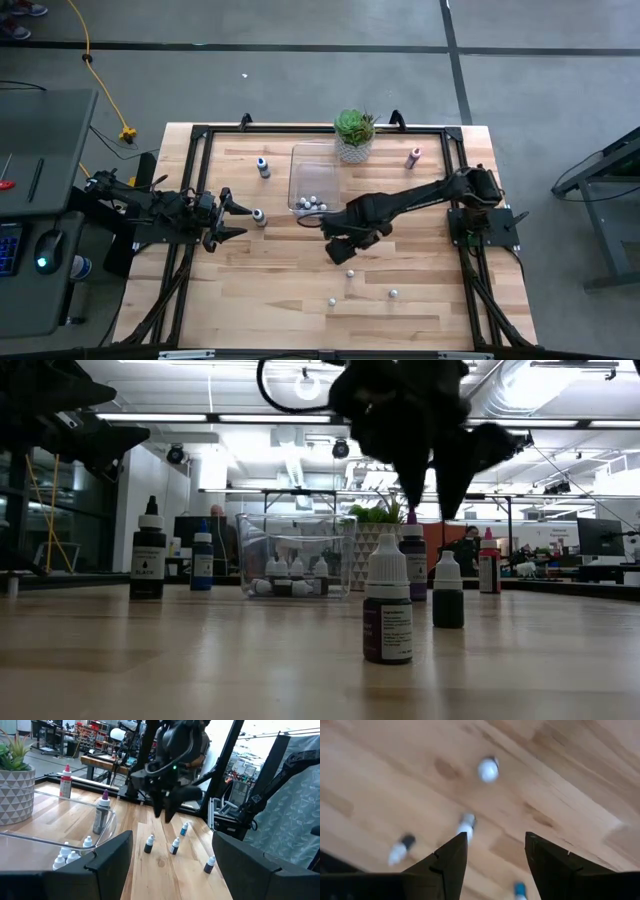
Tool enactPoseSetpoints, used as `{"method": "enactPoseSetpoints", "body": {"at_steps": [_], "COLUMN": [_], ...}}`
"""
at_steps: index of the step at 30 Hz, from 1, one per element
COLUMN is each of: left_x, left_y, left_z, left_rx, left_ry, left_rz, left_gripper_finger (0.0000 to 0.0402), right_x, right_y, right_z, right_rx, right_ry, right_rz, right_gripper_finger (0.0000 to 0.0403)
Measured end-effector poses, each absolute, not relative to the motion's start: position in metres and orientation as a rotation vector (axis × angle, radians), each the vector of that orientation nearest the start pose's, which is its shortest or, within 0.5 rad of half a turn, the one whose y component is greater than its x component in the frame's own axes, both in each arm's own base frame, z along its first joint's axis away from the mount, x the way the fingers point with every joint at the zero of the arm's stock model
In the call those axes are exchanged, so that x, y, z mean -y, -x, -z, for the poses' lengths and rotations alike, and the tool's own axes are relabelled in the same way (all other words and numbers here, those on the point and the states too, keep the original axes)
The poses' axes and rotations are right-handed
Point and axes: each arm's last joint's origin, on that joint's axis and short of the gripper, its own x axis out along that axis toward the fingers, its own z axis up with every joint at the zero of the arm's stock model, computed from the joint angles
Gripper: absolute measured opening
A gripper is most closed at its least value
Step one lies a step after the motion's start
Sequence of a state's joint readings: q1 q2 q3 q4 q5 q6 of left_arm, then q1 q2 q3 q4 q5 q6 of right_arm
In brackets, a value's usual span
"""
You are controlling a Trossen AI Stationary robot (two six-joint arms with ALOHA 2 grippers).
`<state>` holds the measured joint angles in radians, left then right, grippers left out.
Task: Pick & Place food coloring
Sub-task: Put the small black food coloring bottle into the transparent bin
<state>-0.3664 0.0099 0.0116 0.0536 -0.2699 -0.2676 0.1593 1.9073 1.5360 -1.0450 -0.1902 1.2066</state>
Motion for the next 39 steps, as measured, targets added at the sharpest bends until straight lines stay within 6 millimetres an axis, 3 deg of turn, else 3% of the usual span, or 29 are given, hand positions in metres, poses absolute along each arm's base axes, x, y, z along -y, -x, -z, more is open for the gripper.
{"method": "enactPoseSetpoints", "body": {"at_steps": [4,10,27,39], "left_x": [0.027,0.027,0.027,0.027], "left_y": [-0.093,-0.093,-0.093,-0.093], "left_z": [-0.172,-0.172,-0.172,-0.172], "left_rx": [0.039,0.039,0.039,0.039], "left_ry": [0.285,0.285,0.285,0.285], "left_rz": [0.103,0.103,0.103,0.103], "left_gripper_finger": [0.0271,0.0271,0.0271,0.0271], "right_x": [-0.064,-0.063,-0.062,-0.063], "right_y": [-0.37,-0.373,-0.38,-0.383], "right_z": [-0.212,-0.199,-0.189,-0.184], "right_rx": [-1.332,-1.322,-1.292,-1.313], "right_ry": [-1.053,-0.995,-0.863,-0.862], "right_rz": [0.637,0.678,0.634,0.597], "right_gripper_finger": [0.0189,0.0191,0.0193,0.026]}}
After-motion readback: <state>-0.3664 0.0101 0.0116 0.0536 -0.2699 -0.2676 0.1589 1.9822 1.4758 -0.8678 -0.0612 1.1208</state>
